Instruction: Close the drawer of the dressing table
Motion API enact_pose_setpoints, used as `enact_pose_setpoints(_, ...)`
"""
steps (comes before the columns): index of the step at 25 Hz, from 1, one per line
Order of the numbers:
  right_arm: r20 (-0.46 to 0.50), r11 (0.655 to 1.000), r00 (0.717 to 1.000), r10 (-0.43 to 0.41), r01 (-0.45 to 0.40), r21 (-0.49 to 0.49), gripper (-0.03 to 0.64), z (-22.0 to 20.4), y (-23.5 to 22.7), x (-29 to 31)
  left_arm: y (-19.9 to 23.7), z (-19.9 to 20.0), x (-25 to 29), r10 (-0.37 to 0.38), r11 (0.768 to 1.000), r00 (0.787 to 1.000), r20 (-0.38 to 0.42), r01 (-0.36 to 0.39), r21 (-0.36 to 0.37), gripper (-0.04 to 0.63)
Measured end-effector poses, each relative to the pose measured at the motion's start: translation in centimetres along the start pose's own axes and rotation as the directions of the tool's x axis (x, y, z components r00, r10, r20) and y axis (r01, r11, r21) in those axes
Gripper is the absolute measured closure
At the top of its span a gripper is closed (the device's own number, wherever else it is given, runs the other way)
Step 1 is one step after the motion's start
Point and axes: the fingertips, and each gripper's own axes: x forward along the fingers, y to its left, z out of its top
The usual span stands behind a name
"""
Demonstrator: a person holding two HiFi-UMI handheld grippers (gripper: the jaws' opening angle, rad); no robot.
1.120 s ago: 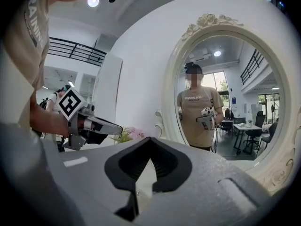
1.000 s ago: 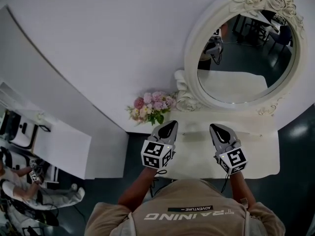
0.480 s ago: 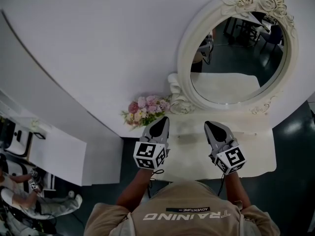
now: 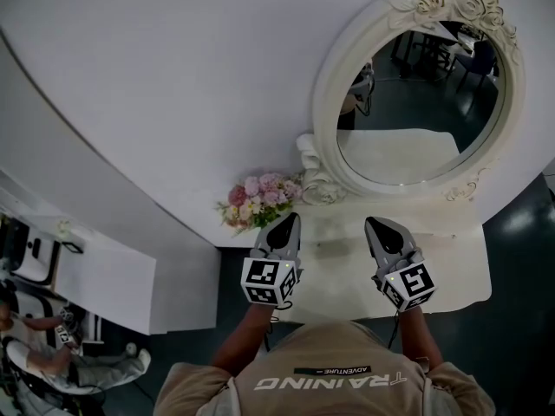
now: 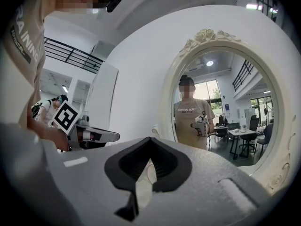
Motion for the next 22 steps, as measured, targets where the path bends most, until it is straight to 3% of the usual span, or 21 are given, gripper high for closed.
enact_pose_setpoints(22,-0.027,0.999,1.000,0.012,-0.013,-0.041,0.615,-1.1,1.0,-0.1,-1.1,-1.1,0.0,-0.040,0.999,0.998,-0.043,0.040,-0.012,0.578)
